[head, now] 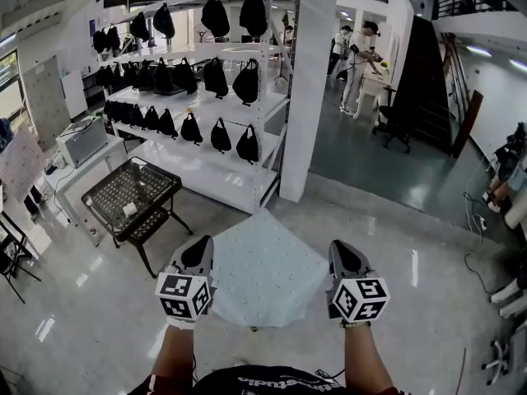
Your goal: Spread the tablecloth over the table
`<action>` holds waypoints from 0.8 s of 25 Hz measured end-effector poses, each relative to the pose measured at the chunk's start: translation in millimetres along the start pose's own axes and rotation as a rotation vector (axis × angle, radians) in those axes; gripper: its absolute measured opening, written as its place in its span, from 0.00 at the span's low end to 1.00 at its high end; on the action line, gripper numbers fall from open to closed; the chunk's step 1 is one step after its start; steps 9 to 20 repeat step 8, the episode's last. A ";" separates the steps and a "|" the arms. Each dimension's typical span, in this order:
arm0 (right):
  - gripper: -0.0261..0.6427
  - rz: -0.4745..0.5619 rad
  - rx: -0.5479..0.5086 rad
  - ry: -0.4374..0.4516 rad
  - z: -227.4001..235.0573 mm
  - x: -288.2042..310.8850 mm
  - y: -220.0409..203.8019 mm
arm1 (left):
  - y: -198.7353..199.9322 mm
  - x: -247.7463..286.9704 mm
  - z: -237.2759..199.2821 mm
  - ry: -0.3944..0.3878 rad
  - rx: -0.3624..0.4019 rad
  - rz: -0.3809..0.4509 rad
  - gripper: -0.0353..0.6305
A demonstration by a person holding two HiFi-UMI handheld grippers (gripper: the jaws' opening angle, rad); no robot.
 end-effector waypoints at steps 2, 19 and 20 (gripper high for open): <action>0.08 -0.002 0.001 -0.001 0.9 -0.5 -0.9 | -1.0 -0.2 -0.2 -0.001 -0.005 -0.002 0.08; 0.08 -0.001 0.005 0.000 -1.6 -2.3 1.4 | -1.1 -3.7 1.3 -0.012 -0.012 -0.011 0.08; 0.08 -0.001 0.005 0.000 -1.6 -2.3 1.4 | -1.1 -3.7 1.3 -0.012 -0.012 -0.011 0.08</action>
Point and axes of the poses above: the fingertips, and each gripper's own axes: x forward along the fingers, z to its right, y out of its top, the point moved 4 cm from there along -x, backward along the fingers, and after that the axes turned 11 degrees about y, right-handed, at the moved point
